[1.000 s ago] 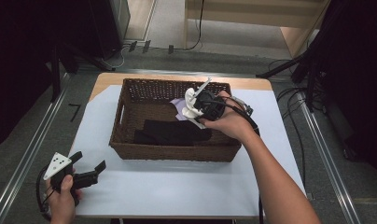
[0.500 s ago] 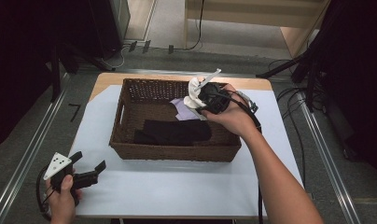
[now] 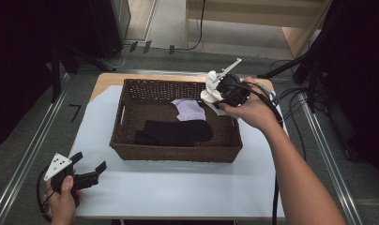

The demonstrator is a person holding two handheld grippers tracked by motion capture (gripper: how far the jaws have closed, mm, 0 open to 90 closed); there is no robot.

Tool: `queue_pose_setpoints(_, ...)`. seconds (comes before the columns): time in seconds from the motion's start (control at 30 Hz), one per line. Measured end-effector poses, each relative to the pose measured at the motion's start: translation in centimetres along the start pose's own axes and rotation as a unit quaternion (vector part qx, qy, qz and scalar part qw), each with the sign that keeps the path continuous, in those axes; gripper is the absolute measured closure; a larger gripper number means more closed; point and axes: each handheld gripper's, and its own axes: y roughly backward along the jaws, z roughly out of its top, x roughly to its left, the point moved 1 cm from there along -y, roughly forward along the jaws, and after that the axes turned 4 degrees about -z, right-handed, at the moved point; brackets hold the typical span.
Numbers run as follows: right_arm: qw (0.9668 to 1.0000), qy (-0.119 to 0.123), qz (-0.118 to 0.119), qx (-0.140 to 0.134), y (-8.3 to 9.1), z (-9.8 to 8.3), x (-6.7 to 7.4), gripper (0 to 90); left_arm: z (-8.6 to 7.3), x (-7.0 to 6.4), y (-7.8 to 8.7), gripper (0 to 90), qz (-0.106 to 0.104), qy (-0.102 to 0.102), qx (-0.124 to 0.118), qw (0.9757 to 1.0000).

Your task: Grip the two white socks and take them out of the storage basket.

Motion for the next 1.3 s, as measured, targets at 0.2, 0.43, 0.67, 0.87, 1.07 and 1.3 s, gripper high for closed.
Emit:
queue_pose_setpoints(0.2,0.9997,-0.019,-0.011,0.007,1.1,-1.3,-1.7,70.9,0.0,0.0,0.0,0.1,0.0,0.0,0.0,1.0)
queue_pose_setpoints(0.43,0.9989,-0.031,-0.027,0.023,1.7,-3.1,-3.7,70.9,0.0,0.0,0.0,0.1,0.001,0.0,0.001,1.0)
queue_pose_setpoints(0.67,0.9978,-0.041,-0.036,0.037,2.1,-4.7,-4.9,70.8,0.0,0.0,0.0,0.1,0.0,0.0,0.0,1.0)
queue_pose_setpoints(0.87,0.9963,-0.046,-0.042,0.059,1.3,-6.5,-5.8,70.6,0.0,0.0,0.0,0.1,0.0,-0.001,0.0,1.0)
queue_pose_setpoints(1.07,0.9941,-0.054,-0.041,0.085,0.0,-8.6,-6.4,70.5,0.0,0.0,0.0,0.1,0.0,0.0,0.0,1.0)
queue_pose_setpoints(1.3,0.9897,-0.054,-0.035,0.128,-1.7,-11.0,-6.7,70.1,0.0,0.0,0.0,0.1,0.001,-0.001,0.0,1.0)
